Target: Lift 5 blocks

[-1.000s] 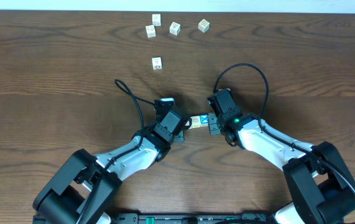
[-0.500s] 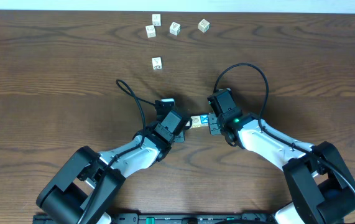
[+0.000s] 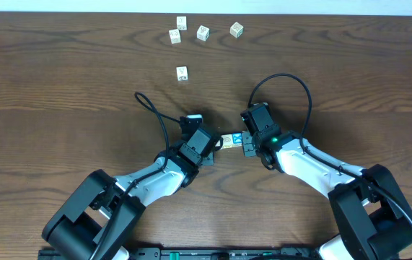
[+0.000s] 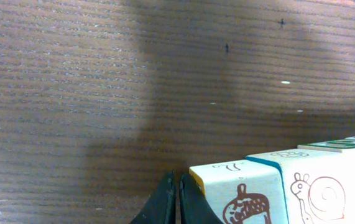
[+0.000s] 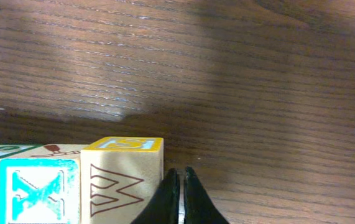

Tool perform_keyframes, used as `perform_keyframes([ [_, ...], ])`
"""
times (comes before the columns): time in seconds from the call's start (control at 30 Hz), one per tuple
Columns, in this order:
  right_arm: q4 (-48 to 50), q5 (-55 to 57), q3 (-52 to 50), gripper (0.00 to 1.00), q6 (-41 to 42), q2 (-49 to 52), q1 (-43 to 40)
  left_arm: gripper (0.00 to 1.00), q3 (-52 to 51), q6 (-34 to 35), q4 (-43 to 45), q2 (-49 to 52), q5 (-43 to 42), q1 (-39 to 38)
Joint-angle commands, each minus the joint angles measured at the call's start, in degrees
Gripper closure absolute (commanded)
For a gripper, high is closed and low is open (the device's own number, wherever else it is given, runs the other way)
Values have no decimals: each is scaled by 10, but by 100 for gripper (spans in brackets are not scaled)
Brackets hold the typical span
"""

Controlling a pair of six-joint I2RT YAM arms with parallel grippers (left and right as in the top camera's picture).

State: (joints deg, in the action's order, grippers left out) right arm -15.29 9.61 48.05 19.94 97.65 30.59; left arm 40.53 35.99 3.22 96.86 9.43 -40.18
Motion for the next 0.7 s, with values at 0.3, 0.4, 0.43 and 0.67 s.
perform_keyframes([
  [0.3,-3,-230,21,89,-2,5,78,93,38,-8,31,2,-174,-52],
  [0.4,-4,-229,21,98,14,5,74,93,38,-8,31,2,-174,-52],
  [0.43,-4,-229,21,99,21,5,71,92,38,-8,31,2,-174,-52],
  [0.67,-10,-227,21,99,28,5,57,93,38,-8,31,2,-174,-52],
])
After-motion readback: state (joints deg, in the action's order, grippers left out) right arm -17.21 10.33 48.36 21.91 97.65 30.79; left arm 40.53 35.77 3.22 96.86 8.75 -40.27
